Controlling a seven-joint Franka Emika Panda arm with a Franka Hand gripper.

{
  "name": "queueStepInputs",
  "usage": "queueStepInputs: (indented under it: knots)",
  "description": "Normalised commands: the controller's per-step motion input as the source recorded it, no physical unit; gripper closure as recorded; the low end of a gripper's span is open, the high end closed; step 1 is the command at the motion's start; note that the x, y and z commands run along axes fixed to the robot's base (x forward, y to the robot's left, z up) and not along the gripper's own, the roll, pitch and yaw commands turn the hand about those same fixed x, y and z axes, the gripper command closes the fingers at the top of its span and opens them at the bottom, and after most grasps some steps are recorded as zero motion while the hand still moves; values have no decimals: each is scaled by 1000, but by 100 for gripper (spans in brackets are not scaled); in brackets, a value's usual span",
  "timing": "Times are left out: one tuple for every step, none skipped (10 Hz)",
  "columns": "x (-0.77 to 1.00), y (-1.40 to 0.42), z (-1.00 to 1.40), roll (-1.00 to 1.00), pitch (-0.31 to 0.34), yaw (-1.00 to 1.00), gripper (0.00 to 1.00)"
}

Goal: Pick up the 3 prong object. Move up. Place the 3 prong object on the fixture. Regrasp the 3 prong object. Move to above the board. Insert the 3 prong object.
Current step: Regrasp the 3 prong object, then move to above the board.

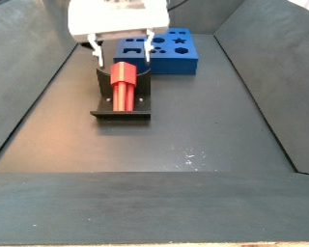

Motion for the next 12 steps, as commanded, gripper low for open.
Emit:
queueStepInputs:
  knots:
    - [100,5,-705,84,-70,-33,0]
    - [94,2,-568,81,-48,-40,0]
    - [86,2,-439,79,-26,-39,0]
    - [83,2,-276,68,-4,-30,0]
    - [42,-5,-201,59,15,-21,0]
    - [17,-7,-176,62,16,-23,0]
    - [15,-7,-174,62,16,-17,0]
    - [15,-7,-174,61,17,-12,0]
    - [0,0,0,0,0,0,100]
    - [178,351,1000,435,-87,188,100]
    - [178,345,1000,392,-94,171,100]
    - [176,334,1000,336,-108,130,100]
